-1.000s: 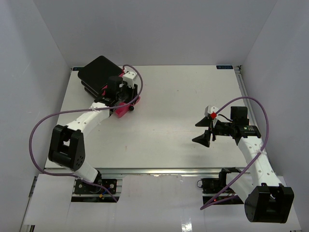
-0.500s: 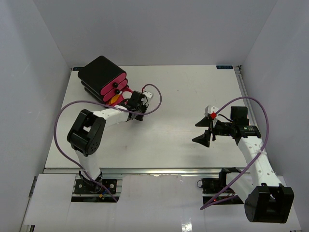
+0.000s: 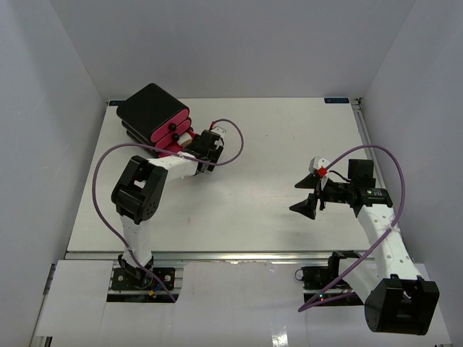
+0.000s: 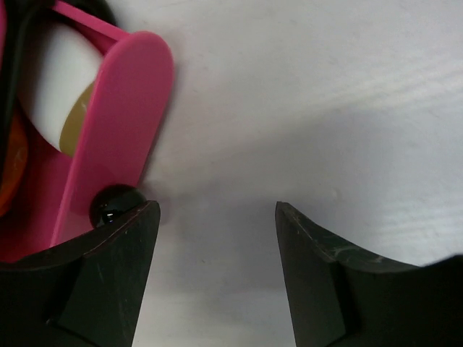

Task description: Organize the makeup

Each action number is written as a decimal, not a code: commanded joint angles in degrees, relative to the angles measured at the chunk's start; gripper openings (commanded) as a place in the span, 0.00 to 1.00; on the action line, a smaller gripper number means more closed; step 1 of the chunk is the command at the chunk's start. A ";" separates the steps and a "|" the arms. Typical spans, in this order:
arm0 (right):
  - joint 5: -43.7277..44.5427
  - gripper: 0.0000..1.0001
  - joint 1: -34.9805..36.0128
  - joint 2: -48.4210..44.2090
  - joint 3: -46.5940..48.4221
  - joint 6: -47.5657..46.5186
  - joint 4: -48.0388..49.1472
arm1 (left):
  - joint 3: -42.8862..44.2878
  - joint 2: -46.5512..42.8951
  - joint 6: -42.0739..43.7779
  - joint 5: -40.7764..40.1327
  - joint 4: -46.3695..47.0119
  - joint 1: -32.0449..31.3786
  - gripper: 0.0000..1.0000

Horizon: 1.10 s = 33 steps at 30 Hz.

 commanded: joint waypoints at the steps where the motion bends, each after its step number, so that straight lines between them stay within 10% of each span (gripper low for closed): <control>1: -0.58 0.89 -0.37 -0.79 -0.28 -0.37 1.27 | 1.79 2.37 -0.76 -4.25 -2.27 4.34 0.80; 20: -0.19 0.89 -0.54 -0.67 -0.26 -0.37 1.27 | 5.58 -3.12 -4.24 2.07 -5.44 5.36 0.98; 33: 4.30 0.90 -5.21 -2.46 -0.68 5.29 4.50 | -11.58 -40.91 -14.14 39.39 -4.89 5.09 0.98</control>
